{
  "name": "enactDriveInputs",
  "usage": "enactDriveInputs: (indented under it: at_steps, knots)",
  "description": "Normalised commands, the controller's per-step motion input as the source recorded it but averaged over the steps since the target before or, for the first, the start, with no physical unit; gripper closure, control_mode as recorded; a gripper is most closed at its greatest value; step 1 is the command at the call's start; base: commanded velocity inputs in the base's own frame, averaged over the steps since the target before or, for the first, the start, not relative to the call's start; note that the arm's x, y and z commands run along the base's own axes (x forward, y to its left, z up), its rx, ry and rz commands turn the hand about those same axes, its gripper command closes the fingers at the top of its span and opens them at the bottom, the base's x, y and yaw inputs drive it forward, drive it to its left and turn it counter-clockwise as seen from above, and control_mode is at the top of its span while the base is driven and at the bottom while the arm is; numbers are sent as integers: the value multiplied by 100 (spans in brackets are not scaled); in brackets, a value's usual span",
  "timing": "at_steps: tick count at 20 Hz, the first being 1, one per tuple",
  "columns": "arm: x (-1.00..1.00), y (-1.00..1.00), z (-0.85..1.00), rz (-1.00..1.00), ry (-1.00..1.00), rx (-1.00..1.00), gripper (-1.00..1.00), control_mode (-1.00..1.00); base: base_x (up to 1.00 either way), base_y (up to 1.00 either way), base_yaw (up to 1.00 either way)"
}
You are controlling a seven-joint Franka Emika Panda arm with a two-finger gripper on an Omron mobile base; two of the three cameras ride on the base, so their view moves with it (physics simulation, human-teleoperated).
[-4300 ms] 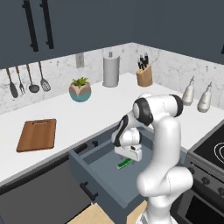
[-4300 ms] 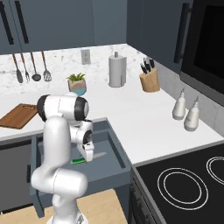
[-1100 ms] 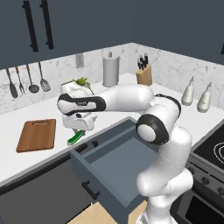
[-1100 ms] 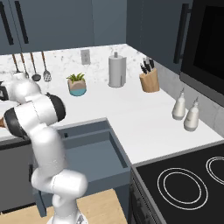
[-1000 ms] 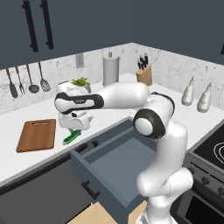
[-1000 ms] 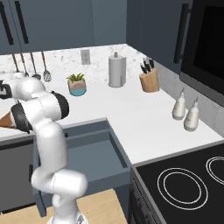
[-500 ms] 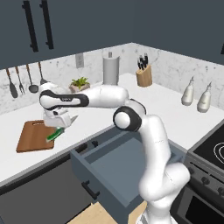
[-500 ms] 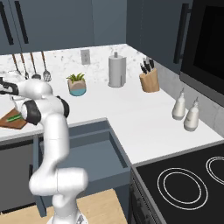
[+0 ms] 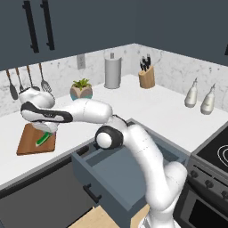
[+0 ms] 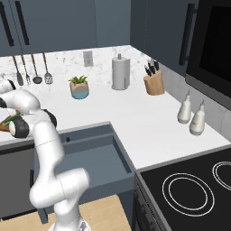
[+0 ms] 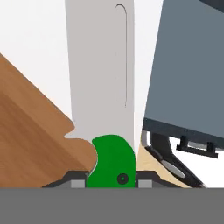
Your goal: Pick up the knife from the drawer and place it on the cutting board. Then place the meat from the plate to the cutting board.
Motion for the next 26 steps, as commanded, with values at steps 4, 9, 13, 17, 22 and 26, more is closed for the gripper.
enactDriveInputs:
  at_steps: [4, 9, 13, 17, 22, 26]
  knots:
    - [23, 24, -44, 0, -2, 1, 100, -100, 0, 0, 0]
    - [46, 16, -10, 0, 13, 4, 100, -100, 0, 0, 0]
    - [61, 36, -1, 2, 22, 1, 100, -100, 0, 0, 0]
    - [29, 37, -12, 5, 8, 0, 100, -100, 0, 0, 0]
    - [0, 30, -3, 5, -1, 0, 100, -100, 0, 0, 0]
    - [32, 20, 0, 3, 0, 0, 100, -100, 0, 0, 0]
